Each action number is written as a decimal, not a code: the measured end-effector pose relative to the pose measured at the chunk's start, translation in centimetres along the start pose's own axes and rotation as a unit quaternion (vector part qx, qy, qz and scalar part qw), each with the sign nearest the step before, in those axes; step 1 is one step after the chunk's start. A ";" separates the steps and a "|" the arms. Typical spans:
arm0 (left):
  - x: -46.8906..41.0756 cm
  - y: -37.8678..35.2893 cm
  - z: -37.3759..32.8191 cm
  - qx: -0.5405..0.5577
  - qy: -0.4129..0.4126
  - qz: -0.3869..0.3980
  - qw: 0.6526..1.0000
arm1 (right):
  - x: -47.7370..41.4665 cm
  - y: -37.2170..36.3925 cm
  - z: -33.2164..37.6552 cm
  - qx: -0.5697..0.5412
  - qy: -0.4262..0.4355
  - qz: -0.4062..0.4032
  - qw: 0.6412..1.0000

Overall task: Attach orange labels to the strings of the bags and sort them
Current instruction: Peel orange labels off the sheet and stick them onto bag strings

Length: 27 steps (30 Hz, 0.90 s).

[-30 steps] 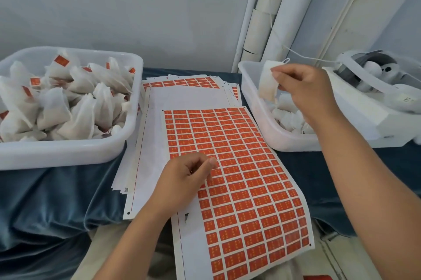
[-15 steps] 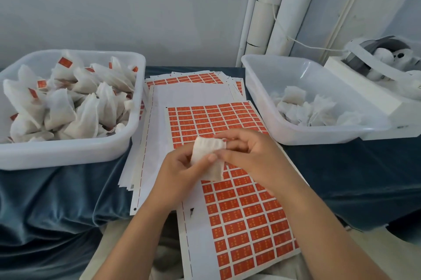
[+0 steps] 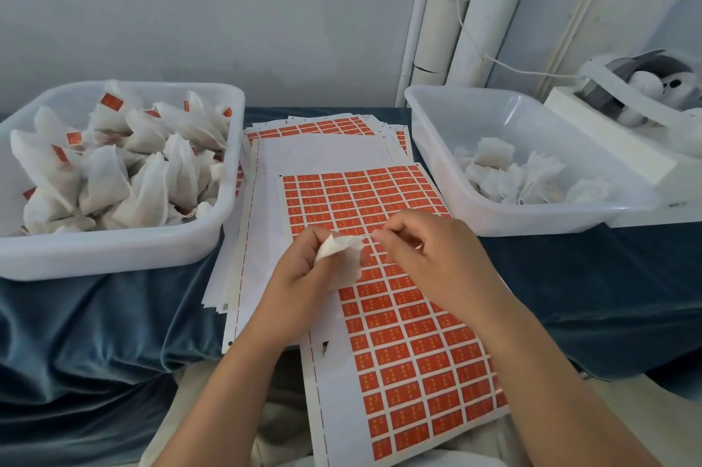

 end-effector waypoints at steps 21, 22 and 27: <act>1.7 -0.1 -2.5 -0.031 -0.075 0.013 0.997 | 0.8 -3.3 -0.2 -0.475 -0.119 0.093 0.867; 1.9 0.1 -2.8 -0.027 -0.077 0.009 0.997 | 0.7 -3.1 0.0 -0.480 -0.111 0.092 0.865; 2.2 0.5 -4.6 -0.059 -0.090 -0.033 0.994 | 1.4 -3.7 2.0 -0.753 -0.140 0.110 0.633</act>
Point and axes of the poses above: each hand's wrist, its own x-axis away from the middle knuckle, its own y-axis out of the back of the hand, z = x × y, the point moved 7 cm from there along -x, towards the middle knuckle, and after that the axes turned 1 degree about z, right-handed, at the moved point
